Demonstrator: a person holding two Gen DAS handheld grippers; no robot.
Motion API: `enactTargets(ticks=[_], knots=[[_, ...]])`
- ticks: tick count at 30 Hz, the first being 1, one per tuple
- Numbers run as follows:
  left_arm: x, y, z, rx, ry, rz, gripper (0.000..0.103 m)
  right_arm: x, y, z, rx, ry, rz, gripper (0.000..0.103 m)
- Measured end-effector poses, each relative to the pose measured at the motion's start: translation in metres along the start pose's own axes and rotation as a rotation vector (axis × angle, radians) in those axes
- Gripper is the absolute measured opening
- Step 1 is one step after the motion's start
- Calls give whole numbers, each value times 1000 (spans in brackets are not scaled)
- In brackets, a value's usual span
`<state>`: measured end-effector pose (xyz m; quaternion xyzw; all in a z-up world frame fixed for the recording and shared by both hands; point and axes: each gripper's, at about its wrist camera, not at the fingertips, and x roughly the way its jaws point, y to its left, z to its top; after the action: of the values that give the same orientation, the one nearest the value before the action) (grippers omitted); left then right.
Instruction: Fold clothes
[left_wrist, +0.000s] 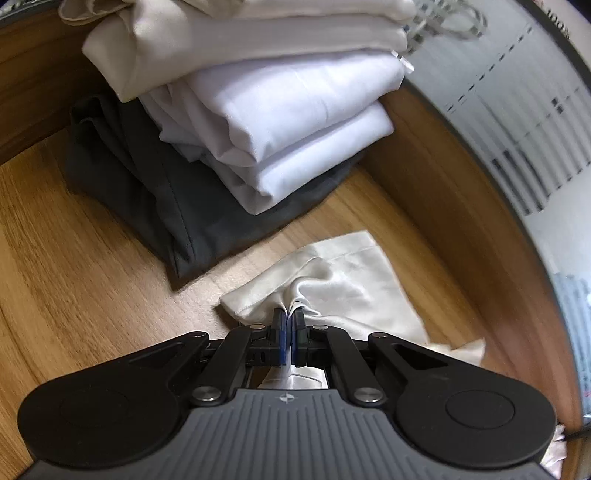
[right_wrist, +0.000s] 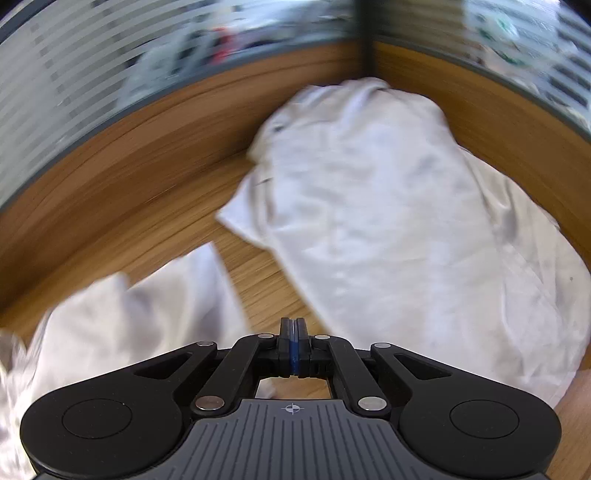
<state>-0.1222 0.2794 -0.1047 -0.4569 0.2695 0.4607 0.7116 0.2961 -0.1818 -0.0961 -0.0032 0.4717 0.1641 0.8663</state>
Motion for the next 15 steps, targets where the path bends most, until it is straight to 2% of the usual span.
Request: enactTargets(ticks=[2,4,7,9,10,11,15], knots=[[1,-1,-1,24,16,10,2,7,-6,4,-3,37,13,2],[0,-2,-5,47,10,21,3,13,-7,3,2,96,63,2],[-2,0,-7,31,11,26,3,12,0,-8,7,156,123,5],[-1,0,-8,23,13,30,3,9,5,-18,28,181,150,20],[0,0,-8,19,13,32,3,8,8,-23,38,193,163,36],[1,-1,-8,18,13,35,3,8,11,-27,49,204,176,45],[3,-5,-7,20,11,43,3,12,22,-41,77,238,206,44]])
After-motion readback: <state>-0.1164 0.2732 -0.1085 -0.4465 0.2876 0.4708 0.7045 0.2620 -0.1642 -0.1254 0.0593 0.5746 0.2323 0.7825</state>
